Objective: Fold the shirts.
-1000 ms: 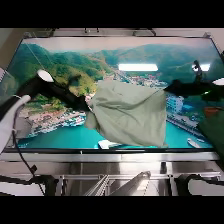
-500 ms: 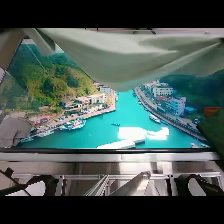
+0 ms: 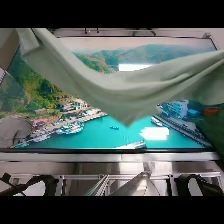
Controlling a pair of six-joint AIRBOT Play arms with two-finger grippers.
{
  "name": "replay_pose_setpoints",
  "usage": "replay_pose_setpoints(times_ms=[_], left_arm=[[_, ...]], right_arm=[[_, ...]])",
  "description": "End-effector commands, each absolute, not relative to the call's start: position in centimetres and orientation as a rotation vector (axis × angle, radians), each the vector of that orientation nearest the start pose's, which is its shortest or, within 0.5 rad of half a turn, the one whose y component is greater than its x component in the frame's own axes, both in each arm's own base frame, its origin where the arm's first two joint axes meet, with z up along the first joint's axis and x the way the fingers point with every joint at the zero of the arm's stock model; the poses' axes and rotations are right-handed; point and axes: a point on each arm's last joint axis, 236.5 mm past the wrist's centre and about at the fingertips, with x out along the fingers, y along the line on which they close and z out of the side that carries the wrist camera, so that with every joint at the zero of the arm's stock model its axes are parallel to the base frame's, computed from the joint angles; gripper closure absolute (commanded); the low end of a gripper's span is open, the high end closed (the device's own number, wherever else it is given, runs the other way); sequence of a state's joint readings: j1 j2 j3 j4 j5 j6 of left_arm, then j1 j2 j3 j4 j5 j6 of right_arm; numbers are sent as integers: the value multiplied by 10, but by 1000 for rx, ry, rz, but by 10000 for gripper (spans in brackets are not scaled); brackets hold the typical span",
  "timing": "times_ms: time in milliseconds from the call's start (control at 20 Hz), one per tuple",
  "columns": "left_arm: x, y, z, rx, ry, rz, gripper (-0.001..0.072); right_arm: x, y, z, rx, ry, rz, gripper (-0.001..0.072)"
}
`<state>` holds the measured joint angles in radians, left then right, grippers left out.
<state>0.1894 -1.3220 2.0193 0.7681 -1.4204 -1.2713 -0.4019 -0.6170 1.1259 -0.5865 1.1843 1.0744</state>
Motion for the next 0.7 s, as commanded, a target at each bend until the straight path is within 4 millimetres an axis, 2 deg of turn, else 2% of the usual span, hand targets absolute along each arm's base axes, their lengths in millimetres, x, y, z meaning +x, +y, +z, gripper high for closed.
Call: replay_pose_setpoints(times_ms=[0,150,250,300,350,400,550,650], left_arm=[[441,-108,256,-206,791,-683,683],[460,-131,149,-233,1013,-754,686],[472,-136,79,-262,1138,-734,679],[476,-135,54,-280,1187,-726,469],[481,-132,35,-301,1224,-724,195],[484,-125,27,-331,1261,-715,-13],[476,-94,36,-396,1364,-706,-6],[457,-85,40,-437,1422,-709,11]], right_arm=[[311,73,219,433,598,498,688],[330,64,130,578,763,444,687],[346,52,74,635,832,370,675],[354,44,55,635,852,345,520],[364,35,40,649,869,317,270],[371,28,35,657,883,310,229],[389,9,49,611,912,358,229],[391,-8,43,584,1014,321,230]])
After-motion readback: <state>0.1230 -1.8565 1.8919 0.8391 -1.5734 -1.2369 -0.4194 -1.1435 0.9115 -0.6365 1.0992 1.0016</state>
